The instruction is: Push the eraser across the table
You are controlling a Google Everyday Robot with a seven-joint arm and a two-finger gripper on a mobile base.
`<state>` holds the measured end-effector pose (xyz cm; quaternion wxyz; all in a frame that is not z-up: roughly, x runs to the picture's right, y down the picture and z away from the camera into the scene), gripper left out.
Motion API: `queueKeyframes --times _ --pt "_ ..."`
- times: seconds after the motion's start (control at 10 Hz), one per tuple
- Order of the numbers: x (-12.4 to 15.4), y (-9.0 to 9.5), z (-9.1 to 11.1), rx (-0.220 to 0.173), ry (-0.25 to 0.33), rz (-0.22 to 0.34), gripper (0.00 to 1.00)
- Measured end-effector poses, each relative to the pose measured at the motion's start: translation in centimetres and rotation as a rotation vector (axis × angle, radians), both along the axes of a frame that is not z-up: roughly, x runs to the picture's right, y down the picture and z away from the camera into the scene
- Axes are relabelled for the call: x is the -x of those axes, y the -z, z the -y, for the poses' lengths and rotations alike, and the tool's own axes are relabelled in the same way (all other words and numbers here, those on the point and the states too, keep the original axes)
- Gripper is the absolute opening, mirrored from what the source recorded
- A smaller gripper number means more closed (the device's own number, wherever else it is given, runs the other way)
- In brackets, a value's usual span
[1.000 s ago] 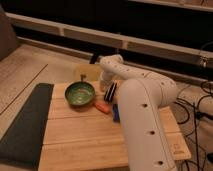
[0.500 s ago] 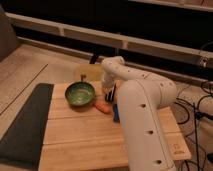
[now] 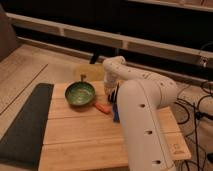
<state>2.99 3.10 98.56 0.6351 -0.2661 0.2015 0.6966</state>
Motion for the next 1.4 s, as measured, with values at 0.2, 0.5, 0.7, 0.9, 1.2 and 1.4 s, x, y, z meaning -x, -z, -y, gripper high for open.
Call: queueKeyframes --times 0.2,0.5,0.7,0.9,1.2,1.4 --pt "-0.9 0.1 -0.6 0.014 0.011 -0.022 0.00" --pt "-3.4 0.3 -2.5 0.049 0.014 -0.070 0.00" --pt "-5.1 0.7 -3.3 0.061 0.002 -0.101 0.00" --pt "-7.1 1.4 -3.6 0.063 -0.003 -0.137 0.00" --pt "-9.5 2.5 -4.5 0.072 -0.003 -0.185 0.00" --pt "-10.4 2.9 -5.6 0.090 -0.004 -0.205 0.00"
